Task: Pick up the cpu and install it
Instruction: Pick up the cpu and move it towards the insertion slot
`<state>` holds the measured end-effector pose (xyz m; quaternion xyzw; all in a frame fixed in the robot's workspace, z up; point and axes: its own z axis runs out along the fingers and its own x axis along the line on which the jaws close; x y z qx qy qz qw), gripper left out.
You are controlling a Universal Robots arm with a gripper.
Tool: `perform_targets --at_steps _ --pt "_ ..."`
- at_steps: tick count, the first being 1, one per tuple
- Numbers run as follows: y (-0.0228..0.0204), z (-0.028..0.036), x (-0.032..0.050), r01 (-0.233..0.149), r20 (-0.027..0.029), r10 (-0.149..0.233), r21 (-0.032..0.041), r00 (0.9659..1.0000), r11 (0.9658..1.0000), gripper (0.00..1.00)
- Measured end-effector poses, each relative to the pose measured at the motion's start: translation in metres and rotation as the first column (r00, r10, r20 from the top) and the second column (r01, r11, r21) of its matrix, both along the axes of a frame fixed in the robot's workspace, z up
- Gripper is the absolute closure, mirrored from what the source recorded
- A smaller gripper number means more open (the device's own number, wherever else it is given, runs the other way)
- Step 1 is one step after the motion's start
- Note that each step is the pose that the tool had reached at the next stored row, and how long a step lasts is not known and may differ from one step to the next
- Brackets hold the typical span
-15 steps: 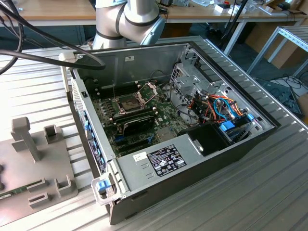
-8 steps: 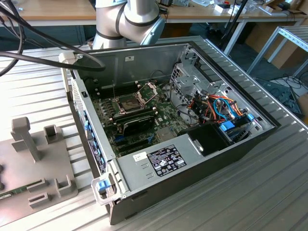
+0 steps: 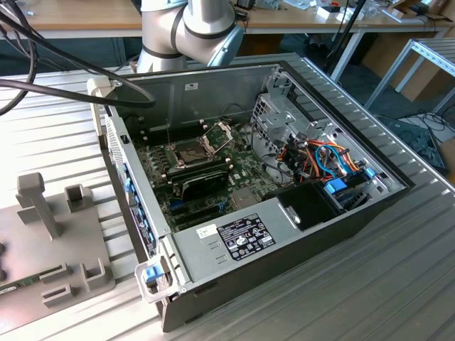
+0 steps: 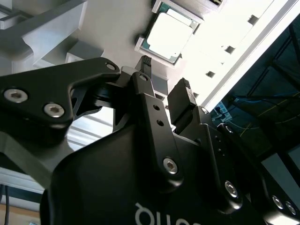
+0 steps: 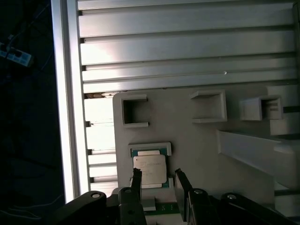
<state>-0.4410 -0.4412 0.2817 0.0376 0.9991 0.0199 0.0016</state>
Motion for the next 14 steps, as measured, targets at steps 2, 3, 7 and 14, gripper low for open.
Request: perform_targets --at_steps 2,3,7,14 --pt "0.0000 -0.0008 0.0000 0.000 0.0000 0.000 -0.0001 1.0000 1.0000 0.58" --pt "0.0000 -0.0012 0.0000 0.000 0.0000 0.000 0.0000 1.0000 1.0000 0.58" --pt "0.0000 -0.0036 0.0000 0.000 0.0000 0.000 0.0000 1.0000 1.0000 0.58" --pt "0.0000 -0.0064 0.0000 0.000 0.0000 0.000 0.0000 1.0000 1.0000 0.58"
